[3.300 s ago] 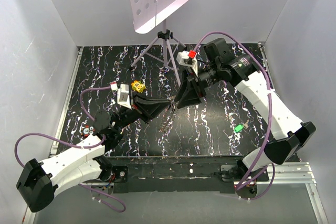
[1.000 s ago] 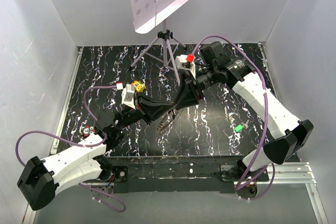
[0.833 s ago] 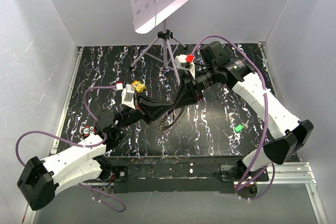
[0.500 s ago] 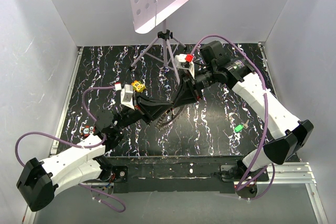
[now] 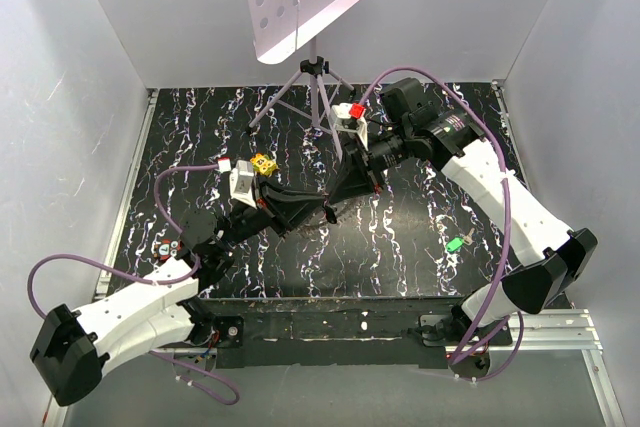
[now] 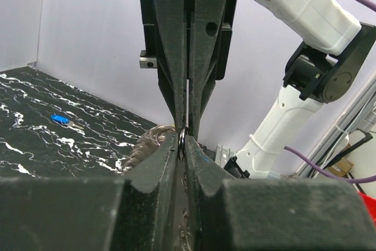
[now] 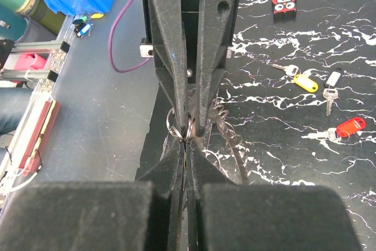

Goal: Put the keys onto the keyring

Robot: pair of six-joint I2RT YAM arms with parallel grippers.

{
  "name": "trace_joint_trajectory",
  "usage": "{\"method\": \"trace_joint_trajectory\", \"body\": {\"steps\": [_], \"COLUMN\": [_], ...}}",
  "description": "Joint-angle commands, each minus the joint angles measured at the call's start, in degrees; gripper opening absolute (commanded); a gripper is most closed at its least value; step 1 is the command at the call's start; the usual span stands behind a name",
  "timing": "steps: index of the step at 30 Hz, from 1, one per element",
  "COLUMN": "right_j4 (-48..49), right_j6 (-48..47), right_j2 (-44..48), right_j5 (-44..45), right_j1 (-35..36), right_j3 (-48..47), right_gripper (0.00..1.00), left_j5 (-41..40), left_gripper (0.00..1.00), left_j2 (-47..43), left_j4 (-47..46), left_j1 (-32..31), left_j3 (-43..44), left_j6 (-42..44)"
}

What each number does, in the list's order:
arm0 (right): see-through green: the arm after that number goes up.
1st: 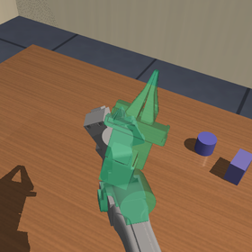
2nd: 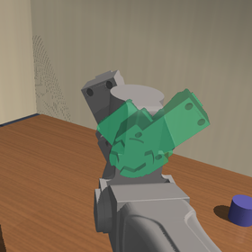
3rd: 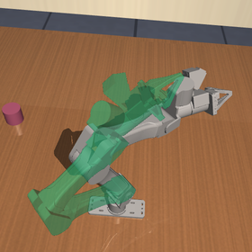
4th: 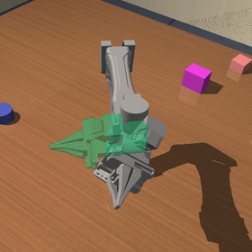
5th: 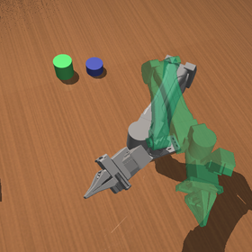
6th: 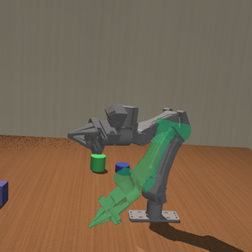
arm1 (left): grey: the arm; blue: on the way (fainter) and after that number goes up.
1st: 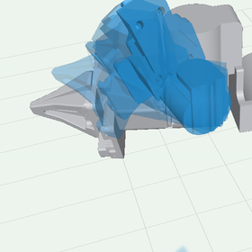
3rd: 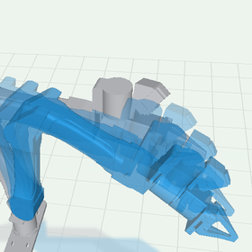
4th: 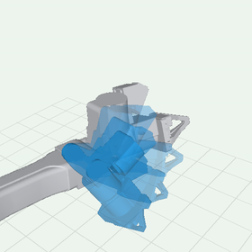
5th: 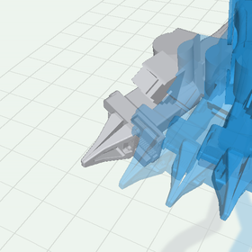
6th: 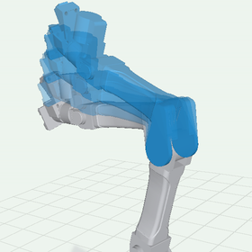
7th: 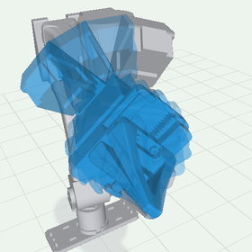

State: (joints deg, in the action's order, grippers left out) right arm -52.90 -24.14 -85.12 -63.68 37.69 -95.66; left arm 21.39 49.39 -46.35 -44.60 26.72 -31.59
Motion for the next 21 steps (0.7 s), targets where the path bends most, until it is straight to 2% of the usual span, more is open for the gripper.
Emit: {"method": "trace_joint_trajectory", "body": {"steps": [1,4,7,10,15,18,21], "right_j4": [0.0,-0.36,-1.14,-2.72,-10.44,-15.46,-18.63], "right_j6": [0.76,0.67,-0.03,-1.69,-9.06,-14.16,-17.68], "right_j2": [1.19,1.27,1.27,1.27,0.14,-0.74,-1.1], "right_j5": [2.15,2.42,2.42,2.6,3.12,5.23,7.69], "right_j1": [0.28,0.36,0.36,0.36,0.72,1.68,2.56], "right_j3": [-0.67,-0.85,-1.11,-1.55,-4.44,-6.47,-7.87], "right_gripper": [0.01,0.01,0.01,0.01,0.01,0.01,0.01], "left_j5": [-1.87,-2.05,-1.96,-1.44,2.16,5.93,10.86], "left_gripper": [0.2,0.46,0.67,0.82,0.83,0.8,0.74], "left_j2": [-2.89,-4.82,-7.63,-10.09,-11.24,-7.83,-1.95], "left_j4": [0.11,2.39,6.17,13.18,37.53,52.54,63.01], "left_j1": [-0.05,-0.05,-0.05,-0.05,0.04,0.04,0.13], "left_j3": [0.88,0.79,1.31,2.89,13.51,21.77,30.3], "left_j6": [-0.48,-0.14,1.35,4.69,19.8,28.58,34.38]}}
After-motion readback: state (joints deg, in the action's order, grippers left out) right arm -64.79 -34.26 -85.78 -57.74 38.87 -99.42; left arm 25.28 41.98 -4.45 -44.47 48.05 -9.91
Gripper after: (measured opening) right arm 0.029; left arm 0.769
